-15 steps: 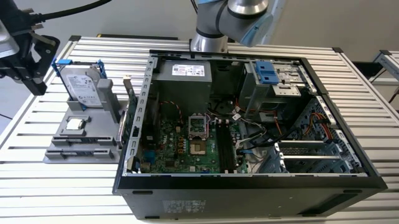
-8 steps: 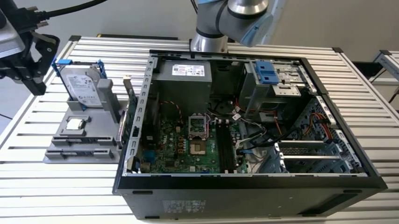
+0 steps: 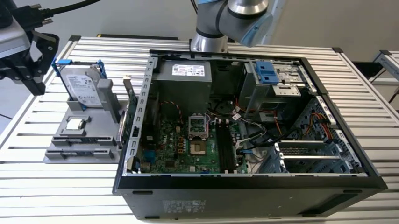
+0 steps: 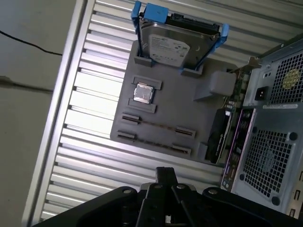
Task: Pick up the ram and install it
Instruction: 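Pick up the ram and move it above insertion slot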
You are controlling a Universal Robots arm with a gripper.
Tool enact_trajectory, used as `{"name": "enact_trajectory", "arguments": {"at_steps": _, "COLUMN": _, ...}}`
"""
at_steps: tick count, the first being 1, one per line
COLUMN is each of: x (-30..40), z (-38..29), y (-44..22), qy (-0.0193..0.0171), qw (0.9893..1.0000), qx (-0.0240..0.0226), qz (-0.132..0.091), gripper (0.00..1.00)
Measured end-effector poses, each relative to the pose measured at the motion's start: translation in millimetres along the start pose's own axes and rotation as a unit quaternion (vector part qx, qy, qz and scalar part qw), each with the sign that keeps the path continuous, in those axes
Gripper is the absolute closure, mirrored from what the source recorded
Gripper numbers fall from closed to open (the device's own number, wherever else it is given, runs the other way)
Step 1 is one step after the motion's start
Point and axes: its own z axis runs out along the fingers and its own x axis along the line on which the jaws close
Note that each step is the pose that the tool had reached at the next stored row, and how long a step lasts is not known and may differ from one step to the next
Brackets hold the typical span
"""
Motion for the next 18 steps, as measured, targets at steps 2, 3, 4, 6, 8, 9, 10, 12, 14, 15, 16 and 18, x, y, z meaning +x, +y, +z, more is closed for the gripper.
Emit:
{"name": "enact_trajectory", "arguments": {"at_steps": 2, "x": 0.1, "z": 0.0, "y": 0.0, "qy": 0.0004, "qw": 1.0, "qx": -0.0001, "qz": -0.009, "gripper": 1.0}}
{"name": "enact_trajectory", "arguments": {"at_steps": 3, "x": 0.1, "z": 0.0, "y": 0.0, "qy": 0.0006, "qw": 0.9999, "qx": -0.0002, "qz": -0.013, "gripper": 1.0}}
{"name": "enact_trajectory", "arguments": {"at_steps": 4, "x": 0.1, "z": 0.0, "y": 0.0, "qy": 0.0008, "qw": 0.9999, "qx": -0.0003, "qz": -0.017, "gripper": 1.0}}
{"name": "enact_trajectory", "arguments": {"at_steps": 6, "x": 0.2, "z": -0.1, "y": 0.1, "qy": 0.0013, "qw": 0.9997, "qx": -0.0004, "qz": -0.025, "gripper": 1.0}}
{"name": "enact_trajectory", "arguments": {"at_steps": 8, "x": 0.3, "z": 0.0, "y": 0.1, "qy": 0.0017, "qw": 0.9994, "qx": -0.0005, "qz": -0.034, "gripper": 1.0}}
{"name": "enact_trajectory", "arguments": {"at_steps": 9, "x": 0.3, "z": -0.1, "y": 0.1, "qy": 0.0019, "qw": 0.9993, "qx": -0.0006, "qz": -0.038, "gripper": 1.0}}
{"name": "enact_trajectory", "arguments": {"at_steps": 10, "x": 0.4, "z": 0.0, "y": 0.1, "qy": 0.0021, "qw": 0.9991, "qx": -0.0006, "qz": -0.042, "gripper": 1.0}}
{"name": "enact_trajectory", "arguments": {"at_steps": 12, "x": 0.5, "z": 0.0, "y": 0.1, "qy": 0.0024, "qw": 0.9987, "qx": -0.0008, "qz": -0.05, "gripper": 1.0}}
{"name": "enact_trajectory", "arguments": {"at_steps": 14, "x": 0.6, "z": 0.0, "y": 0.1, "qy": 0.0028, "qw": 0.9983, "qx": -0.0009, "qz": -0.058, "gripper": 1.0}}
{"name": "enact_trajectory", "arguments": {"at_steps": 15, "x": 0.6, "z": 0.0, "y": 0.1, "qy": 0.003, "qw": 0.9981, "qx": -0.0009, "qz": -0.062, "gripper": 1.0}}
{"name": "enact_trajectory", "arguments": {"at_steps": 16, "x": 0.7, "z": 0.0, "y": 0.2, "qy": 0.0032, "qw": 0.9978, "qx": -0.001, "qz": -0.066, "gripper": 1.0}}
{"name": "enact_trajectory", "arguments": {"at_steps": 18, "x": 0.7, "z": -0.1, "y": 0.2, "qy": 0.0036, "qw": 0.9973, "qx": -0.0011, "qz": -0.073, "gripper": 1.0}}
